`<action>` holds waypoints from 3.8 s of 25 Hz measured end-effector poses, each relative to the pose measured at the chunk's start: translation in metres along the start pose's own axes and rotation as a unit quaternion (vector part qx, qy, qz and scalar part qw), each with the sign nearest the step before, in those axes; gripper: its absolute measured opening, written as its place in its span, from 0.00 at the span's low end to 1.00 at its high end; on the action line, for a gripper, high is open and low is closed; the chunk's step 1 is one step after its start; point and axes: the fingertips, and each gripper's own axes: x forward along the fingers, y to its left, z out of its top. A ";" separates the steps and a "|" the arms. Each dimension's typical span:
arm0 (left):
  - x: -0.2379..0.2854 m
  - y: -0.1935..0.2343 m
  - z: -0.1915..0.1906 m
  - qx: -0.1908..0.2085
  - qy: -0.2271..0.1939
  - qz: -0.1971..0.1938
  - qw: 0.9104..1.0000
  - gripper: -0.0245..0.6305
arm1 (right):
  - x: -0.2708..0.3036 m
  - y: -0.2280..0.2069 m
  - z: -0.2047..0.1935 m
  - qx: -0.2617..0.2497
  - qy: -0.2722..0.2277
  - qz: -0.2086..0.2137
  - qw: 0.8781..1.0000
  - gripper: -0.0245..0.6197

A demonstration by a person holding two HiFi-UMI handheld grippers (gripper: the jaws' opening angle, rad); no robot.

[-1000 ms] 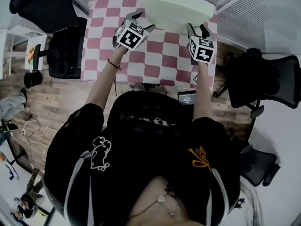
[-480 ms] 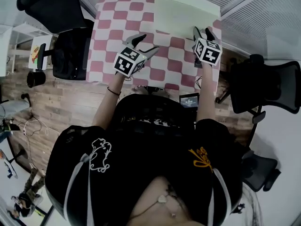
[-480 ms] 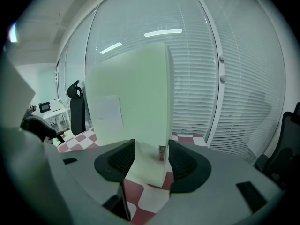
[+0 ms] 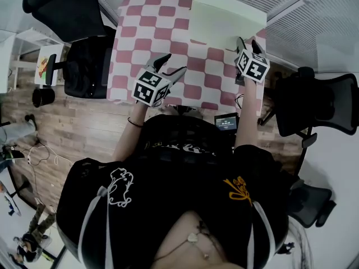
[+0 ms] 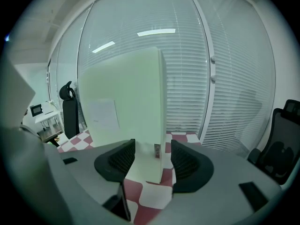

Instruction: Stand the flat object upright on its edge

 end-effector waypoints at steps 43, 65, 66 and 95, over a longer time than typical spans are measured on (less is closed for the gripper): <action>-0.042 -0.094 -0.030 0.035 -0.026 -0.046 0.998 0.43 | -0.212 0.160 -0.091 0.005 -0.023 0.147 0.989 0.12; -0.108 -0.267 -0.108 0.063 -0.022 -0.014 0.998 0.21 | -0.365 0.141 -0.173 -0.011 -0.054 0.211 0.976 0.10; -0.111 -0.271 -0.111 0.063 -0.023 -0.013 0.998 0.20 | -0.370 0.142 -0.175 -0.011 -0.056 0.213 0.975 0.10; -0.155 -0.323 -0.162 0.075 0.002 -0.015 0.997 0.15 | -0.434 0.157 -0.214 -0.027 -0.067 0.224 0.972 0.10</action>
